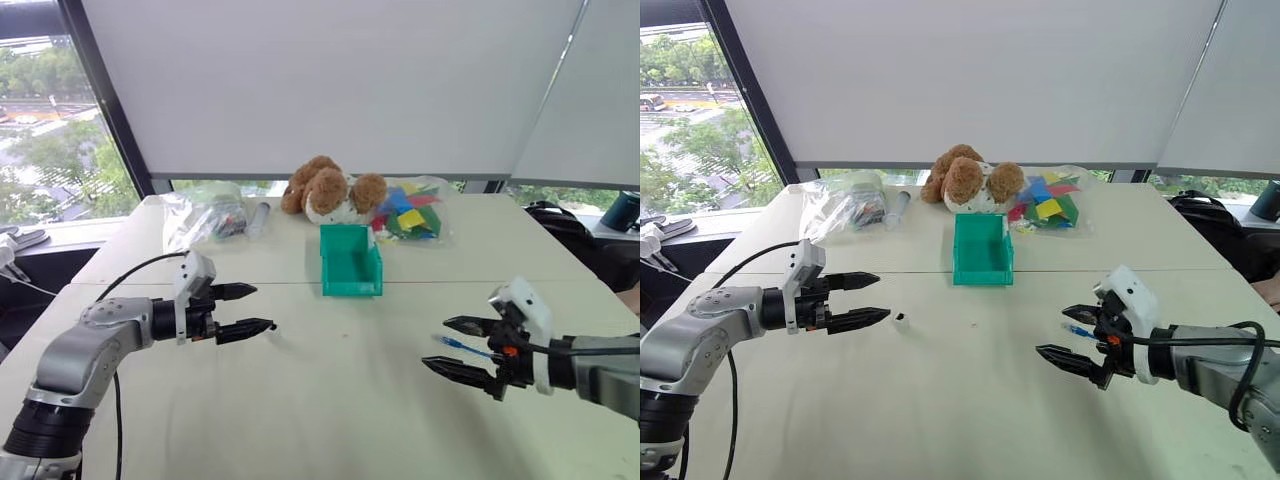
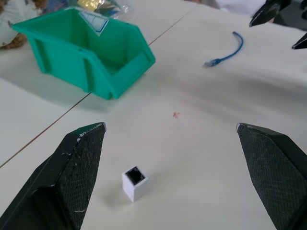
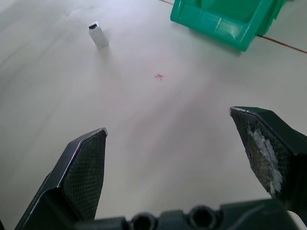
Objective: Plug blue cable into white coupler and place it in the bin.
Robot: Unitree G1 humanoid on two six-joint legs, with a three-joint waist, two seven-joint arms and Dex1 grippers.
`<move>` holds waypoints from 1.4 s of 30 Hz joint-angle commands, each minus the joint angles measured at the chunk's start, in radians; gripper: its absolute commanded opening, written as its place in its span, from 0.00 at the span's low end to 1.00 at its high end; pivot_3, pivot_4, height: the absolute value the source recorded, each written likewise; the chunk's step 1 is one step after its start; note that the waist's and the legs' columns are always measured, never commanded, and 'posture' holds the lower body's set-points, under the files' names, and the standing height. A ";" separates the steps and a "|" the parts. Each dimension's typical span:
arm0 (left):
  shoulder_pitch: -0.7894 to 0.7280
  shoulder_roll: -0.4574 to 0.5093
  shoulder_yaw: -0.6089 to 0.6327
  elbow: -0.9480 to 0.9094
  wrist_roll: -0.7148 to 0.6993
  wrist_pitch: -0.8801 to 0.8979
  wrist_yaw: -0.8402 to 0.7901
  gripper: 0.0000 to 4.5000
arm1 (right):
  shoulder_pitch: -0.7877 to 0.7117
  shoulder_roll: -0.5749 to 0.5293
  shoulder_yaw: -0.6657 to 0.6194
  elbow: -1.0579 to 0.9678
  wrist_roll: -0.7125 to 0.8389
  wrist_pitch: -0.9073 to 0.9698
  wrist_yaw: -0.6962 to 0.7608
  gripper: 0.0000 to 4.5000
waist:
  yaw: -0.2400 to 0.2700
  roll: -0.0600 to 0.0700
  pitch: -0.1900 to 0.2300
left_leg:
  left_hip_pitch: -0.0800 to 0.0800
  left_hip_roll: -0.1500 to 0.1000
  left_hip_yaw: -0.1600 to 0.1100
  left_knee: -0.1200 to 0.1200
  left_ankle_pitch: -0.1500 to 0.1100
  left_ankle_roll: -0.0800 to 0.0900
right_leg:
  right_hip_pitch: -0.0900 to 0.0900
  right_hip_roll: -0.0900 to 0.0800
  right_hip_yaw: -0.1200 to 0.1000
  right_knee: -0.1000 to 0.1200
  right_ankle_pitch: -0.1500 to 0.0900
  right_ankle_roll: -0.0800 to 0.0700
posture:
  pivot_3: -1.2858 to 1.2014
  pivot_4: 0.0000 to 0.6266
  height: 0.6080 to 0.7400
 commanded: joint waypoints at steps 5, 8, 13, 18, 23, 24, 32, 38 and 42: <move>-0.061 -0.015 -0.034 0.065 0.046 -0.050 -0.015 1.00 | -0.035 0.043 -0.008 -0.058 0.000 -0.009 -0.072 0.99 | 0.000 0.000 0.000 | 0.000 0.000 0.000 0.000 0.000 0.000 | 0.000 0.000 0.000 0.000 0.000 0.000 | 0.52 0.24 1.00; -0.074 -0.031 -0.041 0.095 0.068 -0.074 -0.006 1.00 | -0.051 0.060 0.007 -0.063 -0.002 -0.003 -0.102 0.99 | -0.003 0.000 0.000 | 0.000 0.000 0.000 0.000 0.000 0.000 | 0.000 0.000 0.000 0.000 0.000 0.000 | 0.52 0.24 1.00; -0.046 -0.119 -0.116 0.115 0.177 -0.160 0.076 1.00 | -0.017 0.071 0.015 -0.090 -0.010 0.001 -0.126 0.99 | 0.003 0.000 0.000 | 0.000 0.000 0.000 0.000 0.000 0.000 | 0.001 0.000 0.000 0.000 0.000 0.000 | 0.52 0.24 1.00; 0.033 -0.201 -0.161 0.089 0.239 -0.195 0.158 1.00 | 0.025 0.069 -0.023 -0.120 -0.002 0.020 -0.143 0.99 | -0.001 0.000 0.000 | 0.000 0.000 0.000 0.001 0.000 0.000 | 0.001 -0.001 0.000 0.000 0.000 0.000 | 0.52 0.24 1.00; 0.058 -0.262 -0.181 0.071 0.286 -0.241 0.224 1.00 | 0.035 0.090 0.008 -0.041 -0.092 -0.008 -0.185 0.99 | 0.001 -0.001 0.000 | 0.001 0.000 -0.001 0.001 0.000 0.000 | 0.001 0.000 0.000 0.001 0.000 0.000 | 0.52 0.24 1.00; 0.049 -0.270 -0.170 0.073 0.284 -0.257 0.230 1.00 | 0.045 0.078 0.037 0.010 -0.150 -0.046 -0.176 0.99 | 0.002 -0.001 0.000 | 0.001 0.000 -0.001 0.001 0.000 0.000 | 0.002 0.000 0.000 0.001 0.000 0.000 | 0.52 0.24 1.00; -0.037 -0.264 -0.155 0.062 0.209 -0.279 0.123 1.00 | -0.010 -0.008 0.154 0.462 -0.384 -0.372 0.094 0.99 | -0.001 0.000 0.000 | 0.002 -0.001 0.000 0.002 0.000 0.000 | 0.003 0.000 0.000 0.000 0.000 0.000 | 0.52 0.24 1.00; -0.066 -0.256 -0.169 0.077 0.210 -0.297 0.069 1.00 | -0.121 -0.026 0.224 0.795 -0.492 -0.576 0.275 0.99 | -0.003 0.000 -0.001 | 0.003 -0.001 0.001 0.002 0.000 0.000 | 0.004 0.001 0.000 0.000 0.000 0.001 | 0.52 0.24 1.00; -0.070 -0.261 -0.170 0.071 0.210 -0.290 0.064 1.00 | -0.194 -0.017 0.295 0.986 -0.555 -0.647 0.388 0.99 | -0.003 0.000 -0.001 | 0.003 -0.001 0.001 0.002 0.000 0.000 | 0.004 0.001 0.000 0.000 0.000 0.001 | 0.52 0.24 1.00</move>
